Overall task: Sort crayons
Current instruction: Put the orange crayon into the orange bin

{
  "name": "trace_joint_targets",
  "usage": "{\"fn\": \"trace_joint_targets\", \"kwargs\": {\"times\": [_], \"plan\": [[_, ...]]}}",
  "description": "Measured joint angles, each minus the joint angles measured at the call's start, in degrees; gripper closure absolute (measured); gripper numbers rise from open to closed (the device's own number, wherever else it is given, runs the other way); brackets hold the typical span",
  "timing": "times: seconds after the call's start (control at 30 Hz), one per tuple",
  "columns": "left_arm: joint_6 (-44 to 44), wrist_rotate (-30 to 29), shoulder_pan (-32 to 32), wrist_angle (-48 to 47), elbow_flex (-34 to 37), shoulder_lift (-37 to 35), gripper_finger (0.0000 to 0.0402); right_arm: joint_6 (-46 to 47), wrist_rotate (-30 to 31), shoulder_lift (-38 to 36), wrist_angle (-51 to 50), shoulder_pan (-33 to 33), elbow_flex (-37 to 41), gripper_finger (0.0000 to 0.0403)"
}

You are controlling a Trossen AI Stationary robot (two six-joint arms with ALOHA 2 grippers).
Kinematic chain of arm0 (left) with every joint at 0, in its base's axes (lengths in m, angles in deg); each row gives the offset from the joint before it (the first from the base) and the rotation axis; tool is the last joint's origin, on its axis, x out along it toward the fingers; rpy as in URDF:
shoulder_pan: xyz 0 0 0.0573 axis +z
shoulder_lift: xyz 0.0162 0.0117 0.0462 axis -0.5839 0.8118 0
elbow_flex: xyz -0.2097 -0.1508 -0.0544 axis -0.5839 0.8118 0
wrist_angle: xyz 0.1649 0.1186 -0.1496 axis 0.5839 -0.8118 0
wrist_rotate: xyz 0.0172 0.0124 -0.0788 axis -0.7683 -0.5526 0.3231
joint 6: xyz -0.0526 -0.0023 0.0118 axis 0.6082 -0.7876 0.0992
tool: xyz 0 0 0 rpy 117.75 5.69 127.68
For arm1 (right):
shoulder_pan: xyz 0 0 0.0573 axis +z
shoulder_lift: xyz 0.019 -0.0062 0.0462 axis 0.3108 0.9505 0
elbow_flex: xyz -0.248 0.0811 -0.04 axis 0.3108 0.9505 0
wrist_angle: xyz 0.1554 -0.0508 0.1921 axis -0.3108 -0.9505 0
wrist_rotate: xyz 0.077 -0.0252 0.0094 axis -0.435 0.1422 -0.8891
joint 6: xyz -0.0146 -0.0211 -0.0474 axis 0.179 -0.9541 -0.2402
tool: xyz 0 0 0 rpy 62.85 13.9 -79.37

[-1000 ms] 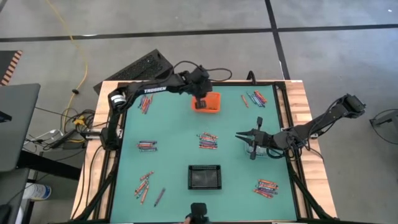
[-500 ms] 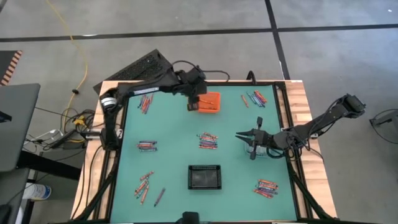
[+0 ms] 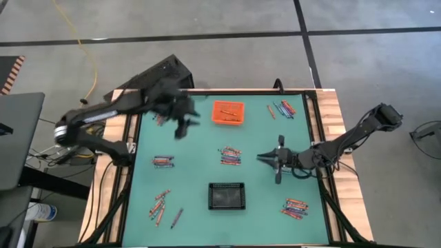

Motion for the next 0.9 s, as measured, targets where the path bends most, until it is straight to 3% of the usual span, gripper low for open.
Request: {"fn": "trace_joint_targets", "kwargs": {"times": [0.1,0.2,0.3,0.4,0.5,0.6,0.77,0.9], "plan": [[0.01,0.57,-6.24,14.41,14.18,-8.75,0.0280,0.05,-0.29,5.33,-1.20,2.71,-3.10,0.0354],[0.00,-0.16,-11.36,29.41,27.18,-15.64,0.0287,0.15,-3.85,8.96,-8.60,5.63,-8.47,0.0354],[0.01,-0.16,-14.46,41.27,36.91,-20.50,0.0290,5.25,-9.32,10.94,-21.93,8.20,-17.80,0.0354],[0.35,-0.46,-16.09,48.63,43.37,-23.40,0.0290,16.98,-15.08,13.61,-38.63,10.33,-28.40,0.0354],[2.86,-0.50,-17.11,52.20,46.81,-24.92,0.0290,28.00,-20.04,16.95,-48.93,12.07,-37.04,0.0354],[7.21,-0.35,-18.03,52.85,47.70,-25.32,0.0290,35.25,-22.78,20.25,-51.18,13.49,-42.50,0.0354],[13.05,0.62,-20.28,52.84,47.66,-25.31,0.0290,41.44,-23.26,25.61,-51.55,16.04,-45.67,0.0354],[15.44,-0.04,-21.74,53.14,47.66,-25.31,0.0290,51.58,-28.84,29.32,-55.52,16.87,-45.72,0.0354]]}}
